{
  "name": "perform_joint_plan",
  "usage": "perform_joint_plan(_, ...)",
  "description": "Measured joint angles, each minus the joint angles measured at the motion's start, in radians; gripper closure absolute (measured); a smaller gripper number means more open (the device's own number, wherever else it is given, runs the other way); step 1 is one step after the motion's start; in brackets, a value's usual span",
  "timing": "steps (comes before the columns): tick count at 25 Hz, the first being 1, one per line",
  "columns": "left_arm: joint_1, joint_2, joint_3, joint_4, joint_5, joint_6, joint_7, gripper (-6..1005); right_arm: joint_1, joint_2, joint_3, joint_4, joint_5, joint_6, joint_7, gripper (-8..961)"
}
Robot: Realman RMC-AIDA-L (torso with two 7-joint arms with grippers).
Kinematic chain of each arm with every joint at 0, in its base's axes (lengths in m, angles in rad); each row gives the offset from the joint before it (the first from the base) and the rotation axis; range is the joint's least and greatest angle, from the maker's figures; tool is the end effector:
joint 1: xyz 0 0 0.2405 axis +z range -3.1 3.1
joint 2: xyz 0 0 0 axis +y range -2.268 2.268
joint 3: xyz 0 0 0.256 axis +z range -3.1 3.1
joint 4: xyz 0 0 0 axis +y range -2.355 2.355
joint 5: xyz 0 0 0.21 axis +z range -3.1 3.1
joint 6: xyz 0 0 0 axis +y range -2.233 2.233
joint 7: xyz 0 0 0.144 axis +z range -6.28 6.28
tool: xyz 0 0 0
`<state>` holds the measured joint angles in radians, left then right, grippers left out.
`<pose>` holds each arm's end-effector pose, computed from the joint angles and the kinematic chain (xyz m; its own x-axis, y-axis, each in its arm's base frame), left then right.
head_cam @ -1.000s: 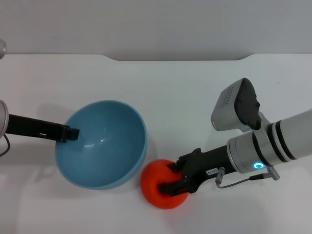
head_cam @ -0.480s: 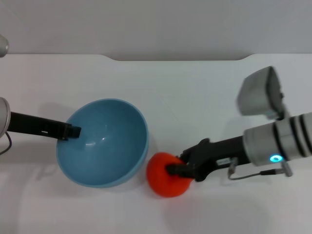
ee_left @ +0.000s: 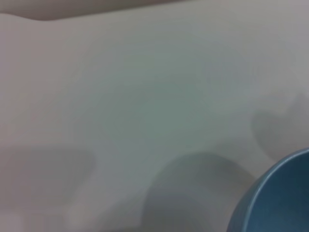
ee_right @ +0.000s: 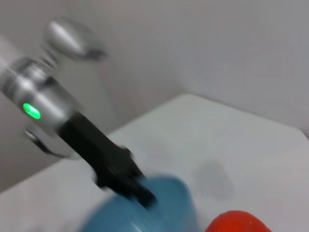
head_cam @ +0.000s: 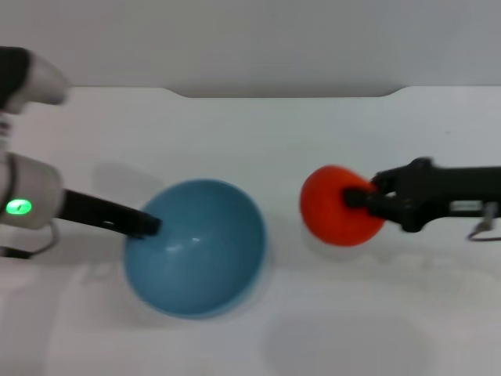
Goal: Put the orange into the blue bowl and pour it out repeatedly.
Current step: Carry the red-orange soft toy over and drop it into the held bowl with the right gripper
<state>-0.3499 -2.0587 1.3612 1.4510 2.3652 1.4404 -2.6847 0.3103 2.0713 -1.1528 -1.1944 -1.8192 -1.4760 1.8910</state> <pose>-0.2164 0.3249 0.0133 0.5787 0.8091 0.1025 0.7807 -0.5132 -0.3567 0.2164 0.3158 0.0205 0.7942 -0.4393 -0.4198 -0.5266 -0.8423 -0.1148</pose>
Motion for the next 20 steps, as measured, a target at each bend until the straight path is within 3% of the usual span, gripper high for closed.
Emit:
perform_joint_plan(4,-0.062,-0.004,0.127,-0.075,-0.007,-0.078,-0.011,1001,-0.002,0.001,0.056,-0.078,0.057,-0.135,0.004,896)
perform_joint_plan(6,-0.126,-0.007,0.217,-0.121,-0.009,-0.104,-0.030,1001,0.006,0.000,0.046,-0.108,0.089,-0.179,0.003,906)
perform_joint_plan(9,-0.162,-0.009,0.269,-0.141,-0.010,-0.122,-0.053,1001,0.017,0.000,0.014,-0.120,0.081,-0.186,0.004,914)
perform_joint_plan(15,-0.206,-0.011,0.322,-0.140,-0.033,-0.140,-0.076,1001,0.048,0.003,-0.104,-0.116,-0.059,-0.170,0.005,906)
perform_joint_plan(20,-0.208,-0.008,0.321,-0.138,-0.044,-0.142,-0.078,1000,0.058,0.003,-0.143,-0.118,-0.064,-0.160,0.008,895)
